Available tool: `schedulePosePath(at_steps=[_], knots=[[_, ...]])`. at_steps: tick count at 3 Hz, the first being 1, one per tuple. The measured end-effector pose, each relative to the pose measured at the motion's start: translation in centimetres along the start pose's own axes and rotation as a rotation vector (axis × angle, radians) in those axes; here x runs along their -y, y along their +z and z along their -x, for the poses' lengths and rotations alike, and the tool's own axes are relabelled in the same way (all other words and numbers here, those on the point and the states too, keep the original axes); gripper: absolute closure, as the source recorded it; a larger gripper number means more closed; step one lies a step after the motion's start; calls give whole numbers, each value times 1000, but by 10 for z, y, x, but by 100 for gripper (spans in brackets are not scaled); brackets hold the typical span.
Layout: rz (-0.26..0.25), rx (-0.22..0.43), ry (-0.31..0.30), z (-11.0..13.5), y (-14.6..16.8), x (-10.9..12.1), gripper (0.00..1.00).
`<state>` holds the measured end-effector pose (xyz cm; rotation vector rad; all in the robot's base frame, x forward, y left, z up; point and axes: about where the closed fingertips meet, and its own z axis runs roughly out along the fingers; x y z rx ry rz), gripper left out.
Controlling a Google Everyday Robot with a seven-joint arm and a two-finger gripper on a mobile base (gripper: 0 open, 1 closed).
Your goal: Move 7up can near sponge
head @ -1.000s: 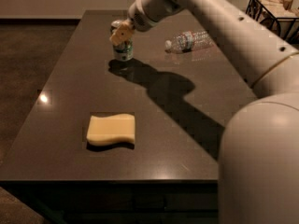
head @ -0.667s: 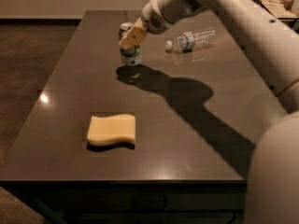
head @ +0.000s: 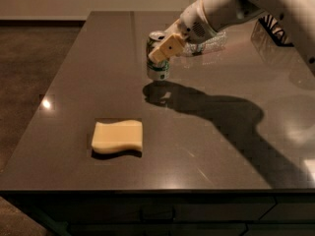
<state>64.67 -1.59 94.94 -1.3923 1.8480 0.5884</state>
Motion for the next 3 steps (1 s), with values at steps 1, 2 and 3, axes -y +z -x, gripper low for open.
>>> schedulePosePath(at_steps=[1, 2, 3], knots=[[38, -1, -19, -13, -18, -28, 100], [98, -6, -58, -22, -18, -62, 100], [147, -13, -105, -27, -11, -89, 100]])
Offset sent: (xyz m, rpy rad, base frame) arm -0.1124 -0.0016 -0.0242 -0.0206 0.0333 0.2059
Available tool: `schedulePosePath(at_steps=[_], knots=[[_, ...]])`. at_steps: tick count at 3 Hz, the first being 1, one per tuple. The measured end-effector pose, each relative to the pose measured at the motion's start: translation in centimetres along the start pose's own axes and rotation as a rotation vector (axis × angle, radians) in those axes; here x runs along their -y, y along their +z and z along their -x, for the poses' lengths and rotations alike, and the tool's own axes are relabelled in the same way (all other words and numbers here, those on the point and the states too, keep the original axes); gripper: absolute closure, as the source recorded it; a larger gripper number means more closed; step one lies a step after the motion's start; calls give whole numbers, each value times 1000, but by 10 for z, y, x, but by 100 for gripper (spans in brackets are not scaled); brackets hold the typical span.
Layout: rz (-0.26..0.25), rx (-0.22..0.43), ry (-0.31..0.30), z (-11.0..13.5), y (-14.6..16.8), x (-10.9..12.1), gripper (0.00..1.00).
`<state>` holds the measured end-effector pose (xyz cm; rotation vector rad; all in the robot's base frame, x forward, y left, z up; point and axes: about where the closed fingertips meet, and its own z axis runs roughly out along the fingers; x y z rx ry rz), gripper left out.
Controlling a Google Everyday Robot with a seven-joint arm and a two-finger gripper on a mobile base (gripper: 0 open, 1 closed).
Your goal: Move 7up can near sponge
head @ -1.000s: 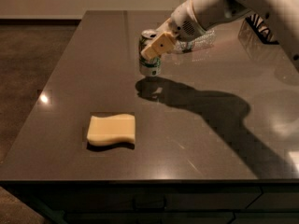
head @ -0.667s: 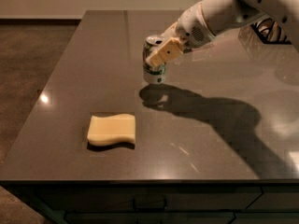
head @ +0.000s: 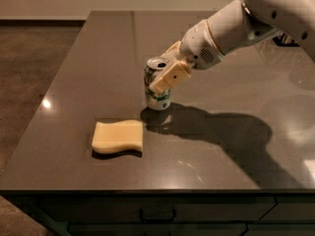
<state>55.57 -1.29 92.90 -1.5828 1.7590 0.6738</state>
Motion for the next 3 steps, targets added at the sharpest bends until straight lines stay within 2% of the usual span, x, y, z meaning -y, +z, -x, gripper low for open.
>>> schedulePosePath(at_steps=[1, 3], knots=[[46, 6, -42, -1, 11, -19, 82], [90, 41, -93, -5, 21, -37, 35]])
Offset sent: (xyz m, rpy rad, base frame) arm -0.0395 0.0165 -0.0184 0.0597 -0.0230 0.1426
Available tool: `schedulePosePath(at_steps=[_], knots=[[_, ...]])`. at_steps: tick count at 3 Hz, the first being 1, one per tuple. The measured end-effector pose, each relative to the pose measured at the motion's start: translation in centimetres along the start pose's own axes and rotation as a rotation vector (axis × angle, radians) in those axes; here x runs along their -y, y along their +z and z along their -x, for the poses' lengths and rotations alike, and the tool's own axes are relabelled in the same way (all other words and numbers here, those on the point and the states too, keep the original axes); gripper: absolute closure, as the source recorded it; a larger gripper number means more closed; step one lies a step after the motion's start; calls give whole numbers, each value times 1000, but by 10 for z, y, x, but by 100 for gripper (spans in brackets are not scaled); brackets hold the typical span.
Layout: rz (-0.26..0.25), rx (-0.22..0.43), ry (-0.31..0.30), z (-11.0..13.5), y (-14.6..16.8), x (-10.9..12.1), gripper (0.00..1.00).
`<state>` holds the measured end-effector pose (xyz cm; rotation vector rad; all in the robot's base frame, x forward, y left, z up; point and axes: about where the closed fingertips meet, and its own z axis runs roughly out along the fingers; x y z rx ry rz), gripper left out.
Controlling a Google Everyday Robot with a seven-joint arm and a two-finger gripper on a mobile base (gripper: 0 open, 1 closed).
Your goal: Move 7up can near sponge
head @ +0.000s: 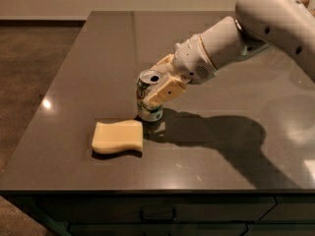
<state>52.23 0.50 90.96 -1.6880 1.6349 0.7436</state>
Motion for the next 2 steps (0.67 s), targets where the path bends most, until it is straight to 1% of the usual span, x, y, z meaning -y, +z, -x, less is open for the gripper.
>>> schedulePosePath(at_steps=[1, 2], knots=[[5, -1, -21, -2, 3, -3, 12], [8, -1, -23, -1, 4, -4, 0]])
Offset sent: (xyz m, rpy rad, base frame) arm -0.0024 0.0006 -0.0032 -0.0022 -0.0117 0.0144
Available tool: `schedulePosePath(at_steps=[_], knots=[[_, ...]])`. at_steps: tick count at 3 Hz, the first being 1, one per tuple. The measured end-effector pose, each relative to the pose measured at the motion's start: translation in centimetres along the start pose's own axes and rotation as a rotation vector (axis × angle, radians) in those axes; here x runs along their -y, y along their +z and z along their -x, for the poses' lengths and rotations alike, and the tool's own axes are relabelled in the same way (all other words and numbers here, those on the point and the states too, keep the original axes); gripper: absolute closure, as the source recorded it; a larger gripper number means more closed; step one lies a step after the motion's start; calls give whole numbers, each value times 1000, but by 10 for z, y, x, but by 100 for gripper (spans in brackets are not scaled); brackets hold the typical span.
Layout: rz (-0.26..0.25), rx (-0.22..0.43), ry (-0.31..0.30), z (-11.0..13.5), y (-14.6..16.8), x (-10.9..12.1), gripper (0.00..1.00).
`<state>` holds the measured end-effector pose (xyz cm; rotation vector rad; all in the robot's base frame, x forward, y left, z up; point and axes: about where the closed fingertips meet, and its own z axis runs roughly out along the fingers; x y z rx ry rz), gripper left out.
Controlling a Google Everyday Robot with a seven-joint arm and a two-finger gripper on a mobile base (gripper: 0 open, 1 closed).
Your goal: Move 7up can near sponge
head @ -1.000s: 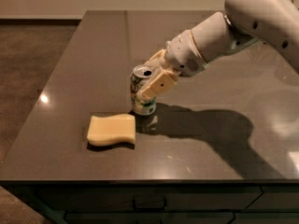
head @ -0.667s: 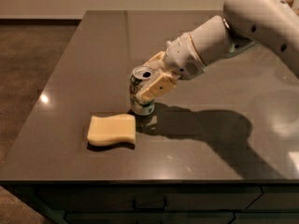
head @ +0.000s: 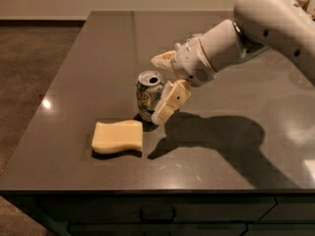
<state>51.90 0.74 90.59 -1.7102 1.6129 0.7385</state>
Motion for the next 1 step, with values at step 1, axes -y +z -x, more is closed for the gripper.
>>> schedulePosePath(at_steps=[1], knots=[[0, 0, 0, 0, 0, 0, 0]])
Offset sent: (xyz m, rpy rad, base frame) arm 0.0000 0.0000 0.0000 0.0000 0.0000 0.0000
